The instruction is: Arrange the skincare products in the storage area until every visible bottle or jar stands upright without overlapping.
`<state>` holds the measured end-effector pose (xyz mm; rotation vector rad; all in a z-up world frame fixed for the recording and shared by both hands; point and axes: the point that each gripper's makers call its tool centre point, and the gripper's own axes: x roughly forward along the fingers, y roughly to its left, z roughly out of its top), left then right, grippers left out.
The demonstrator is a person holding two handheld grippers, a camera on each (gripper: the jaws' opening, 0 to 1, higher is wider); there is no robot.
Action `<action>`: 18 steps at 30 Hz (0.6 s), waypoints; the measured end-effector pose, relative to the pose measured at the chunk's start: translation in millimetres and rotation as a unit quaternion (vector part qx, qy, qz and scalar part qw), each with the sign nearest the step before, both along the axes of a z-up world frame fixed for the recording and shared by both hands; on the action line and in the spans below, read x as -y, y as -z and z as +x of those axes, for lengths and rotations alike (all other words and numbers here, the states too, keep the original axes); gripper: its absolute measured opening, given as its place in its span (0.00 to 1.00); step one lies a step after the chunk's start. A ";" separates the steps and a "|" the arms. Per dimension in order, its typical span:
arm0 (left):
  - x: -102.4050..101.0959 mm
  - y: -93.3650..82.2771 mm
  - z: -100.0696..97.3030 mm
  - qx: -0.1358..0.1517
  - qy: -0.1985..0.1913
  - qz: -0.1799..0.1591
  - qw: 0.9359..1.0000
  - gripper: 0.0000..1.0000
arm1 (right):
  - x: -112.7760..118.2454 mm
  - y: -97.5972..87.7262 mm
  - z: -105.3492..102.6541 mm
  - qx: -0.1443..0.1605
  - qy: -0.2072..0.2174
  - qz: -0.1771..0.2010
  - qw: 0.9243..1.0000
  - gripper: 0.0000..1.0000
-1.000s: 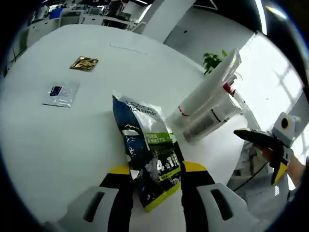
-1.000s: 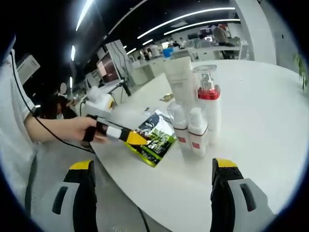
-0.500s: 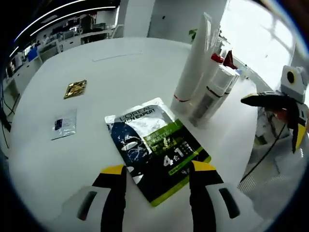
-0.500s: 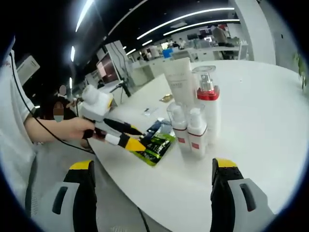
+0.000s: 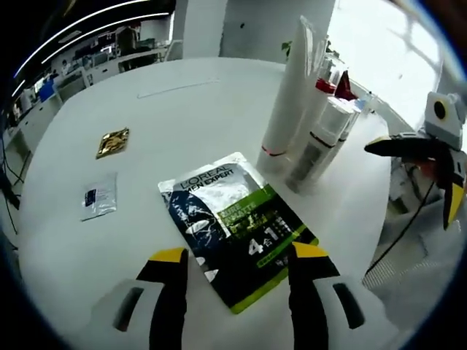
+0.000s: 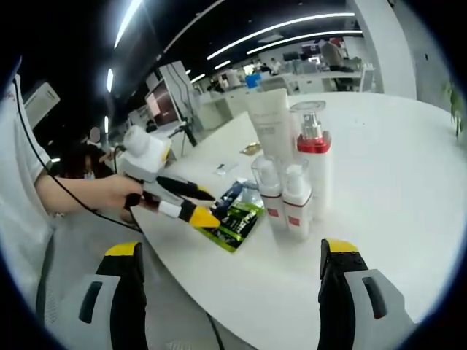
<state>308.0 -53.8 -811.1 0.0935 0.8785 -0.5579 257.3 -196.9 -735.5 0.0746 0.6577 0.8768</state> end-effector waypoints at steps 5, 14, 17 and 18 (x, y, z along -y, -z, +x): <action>-6.7 -6.4 -1.2 0.008 -0.007 0.001 1.000 0.57 | -0.5 0.2 0.1 0.006 -0.004 -0.009 1.000 1.00; -27.6 -26.9 -7.4 0.028 -0.026 0.006 0.999 0.64 | -2.4 -5.0 0.5 0.019 -0.009 -0.013 1.000 1.00; -35.0 -30.9 -12.9 0.034 -0.032 0.014 0.999 0.68 | -3.0 -8.3 -0.4 0.024 -0.008 -0.012 1.000 1.00; -35.4 -32.9 -15.0 0.035 -0.031 0.016 0.999 0.70 | -3.0 -9.3 -0.3 0.024 -0.007 -0.012 1.000 1.00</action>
